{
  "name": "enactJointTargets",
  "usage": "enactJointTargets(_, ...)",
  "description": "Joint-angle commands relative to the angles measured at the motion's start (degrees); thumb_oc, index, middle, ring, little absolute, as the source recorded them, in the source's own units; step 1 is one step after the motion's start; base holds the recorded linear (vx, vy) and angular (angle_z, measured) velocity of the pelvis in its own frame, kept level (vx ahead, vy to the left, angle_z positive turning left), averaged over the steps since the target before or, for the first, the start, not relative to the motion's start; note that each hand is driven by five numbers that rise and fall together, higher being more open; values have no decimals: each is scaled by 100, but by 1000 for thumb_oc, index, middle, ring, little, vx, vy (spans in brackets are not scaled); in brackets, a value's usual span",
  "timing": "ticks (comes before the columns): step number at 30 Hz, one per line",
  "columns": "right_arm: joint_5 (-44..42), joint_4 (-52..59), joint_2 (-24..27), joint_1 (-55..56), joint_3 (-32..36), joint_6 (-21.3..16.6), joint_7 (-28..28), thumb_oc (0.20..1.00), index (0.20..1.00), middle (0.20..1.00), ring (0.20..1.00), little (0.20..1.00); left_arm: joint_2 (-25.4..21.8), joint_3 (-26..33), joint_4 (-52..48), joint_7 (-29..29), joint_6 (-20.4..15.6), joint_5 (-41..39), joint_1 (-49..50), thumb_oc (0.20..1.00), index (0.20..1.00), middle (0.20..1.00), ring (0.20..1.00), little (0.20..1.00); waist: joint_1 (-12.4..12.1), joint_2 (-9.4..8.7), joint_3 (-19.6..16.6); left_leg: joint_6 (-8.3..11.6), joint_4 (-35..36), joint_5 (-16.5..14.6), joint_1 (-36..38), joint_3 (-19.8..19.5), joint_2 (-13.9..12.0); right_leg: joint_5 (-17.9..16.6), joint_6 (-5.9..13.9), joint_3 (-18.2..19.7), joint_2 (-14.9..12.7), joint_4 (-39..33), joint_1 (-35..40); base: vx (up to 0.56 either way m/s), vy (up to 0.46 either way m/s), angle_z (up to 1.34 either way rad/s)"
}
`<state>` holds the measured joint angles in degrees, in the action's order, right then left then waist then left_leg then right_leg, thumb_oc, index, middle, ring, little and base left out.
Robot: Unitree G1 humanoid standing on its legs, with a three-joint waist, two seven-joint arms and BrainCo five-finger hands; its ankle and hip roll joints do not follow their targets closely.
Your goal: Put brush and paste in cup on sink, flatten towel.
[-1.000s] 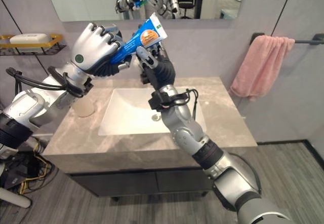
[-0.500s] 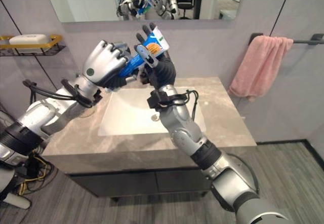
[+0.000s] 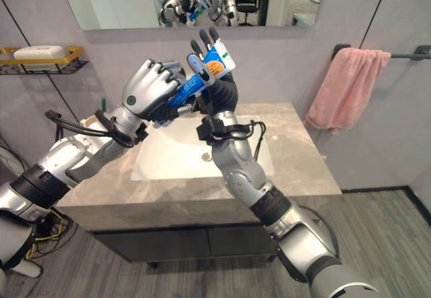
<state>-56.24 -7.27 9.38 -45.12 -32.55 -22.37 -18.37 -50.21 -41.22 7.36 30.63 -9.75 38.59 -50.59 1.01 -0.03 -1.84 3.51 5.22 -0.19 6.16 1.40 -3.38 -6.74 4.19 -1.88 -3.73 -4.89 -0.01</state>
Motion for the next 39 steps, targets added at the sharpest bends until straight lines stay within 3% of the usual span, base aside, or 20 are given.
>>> enactJointTargets(1,257,89,-412,-401,265,-291,128,200,200,200,200,200,56,339,109,98,70,-234,-306,200,200,200,200,200,-46,-171,-32,-123,-22,-88,122,174,164,187,366,143,-386,108,306,0,0,0)
enactJointTargets(16,408,370,-505,-158,476,-486,-66,200,200,200,200,200,333,800,-99,223,68,-362,129,206,206,206,206,206,-46,-178,5,-122,-22,-92,126,164,148,201,358,150,-375,95,311,0,0,0)
enactJointTargets(18,496,432,-556,-114,598,-546,-169,200,200,200,200,200,420,1051,-216,327,122,-351,425,1000,1000,1000,1000,1000,-71,-189,10,-118,-22,-90,122,169,137,203,359,136,-370,87,314,0,0,0)
enactJointTargets(31,650,651,-705,205,918,-678,-337,200,200,200,200,200,460,2551,-1038,626,82,-546,2272,1000,1000,1000,1000,1000,-262,-211,77,-142,-22,-82,62,76,168,216,350,42,-407,111,317,0,0,1)
enactJointTargets(34,686,665,-663,213,1012,-734,-361,200,200,200,200,200,393,3047,-1248,733,46,-593,2906,1000,1000,1000,1000,1000,-380,-233,123,-166,-22,-86,47,41,197,228,355,11,-439,159,304,6,34,7)
enactJointTargets(39,740,708,-592,263,1217,-774,-438,200,200,200,200,200,674,3812,-1353,891,-62,-954,4120,1000,1000,1000,1000,1000,-624,-299,230,-258,-22,-85,-33,-81,296,269,370,-51,-526,321,235,-2,41,13)
